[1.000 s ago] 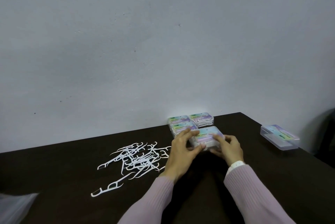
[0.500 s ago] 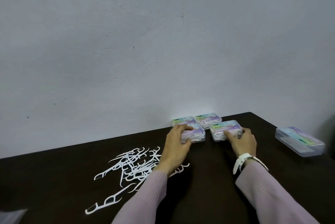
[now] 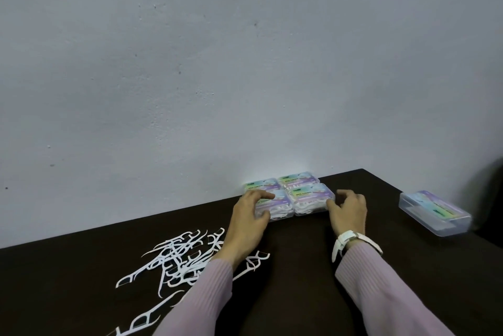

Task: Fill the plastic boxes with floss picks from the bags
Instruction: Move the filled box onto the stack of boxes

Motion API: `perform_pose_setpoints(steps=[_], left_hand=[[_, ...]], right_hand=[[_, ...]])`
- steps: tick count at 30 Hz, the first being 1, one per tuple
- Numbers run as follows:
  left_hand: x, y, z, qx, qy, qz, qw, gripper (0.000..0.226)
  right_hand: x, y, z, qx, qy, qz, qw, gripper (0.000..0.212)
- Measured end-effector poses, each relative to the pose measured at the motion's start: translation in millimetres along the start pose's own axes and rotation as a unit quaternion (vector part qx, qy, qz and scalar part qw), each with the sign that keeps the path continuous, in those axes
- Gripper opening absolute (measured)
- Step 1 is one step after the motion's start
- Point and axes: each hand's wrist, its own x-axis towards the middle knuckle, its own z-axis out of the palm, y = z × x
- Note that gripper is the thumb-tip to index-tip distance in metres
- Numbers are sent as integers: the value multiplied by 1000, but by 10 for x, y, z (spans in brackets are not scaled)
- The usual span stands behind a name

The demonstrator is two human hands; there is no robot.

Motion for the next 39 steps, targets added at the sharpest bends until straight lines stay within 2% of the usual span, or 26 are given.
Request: perform_pose_setpoints(steps=[3,7,11,15,20,23,28,30,34,39], left_hand=[[-42,57,88,28,-21,14,999,34],[-74,205,221,69,-15,44,997,32],[-158,370,382,47,-78,66,994,29],[-215,513,555,30,-100,76,992,29],[-248,588,667,22,-117,92,989,29],[-269,574,664,24,-120,89,989,30],[-303,515,598,27,-102,84,991,28],[-316,507,571,26,-94,81,992,27],[-383,467,487,32,-88,71,993,28],[-472,377,404,47,-64,69,994,30]], right_hand=[[-47,48,-157,-59,33,-23,997,35],[-115,125,-384,-130,60,-46,989,36],[-145,191,-669,-281,97,-89,951,43],[-96,331,-919,-366,91,-71,923,54],[-60,406,-1005,-373,49,21,926,74],[-22,445,-995,-394,46,32,917,75],[-41,382,-915,-424,66,-26,903,53],[-46,358,-892,-428,66,-44,900,54],[-77,312,-795,-407,19,-54,912,65],[-246,222,-645,-385,-24,-148,911,51]])
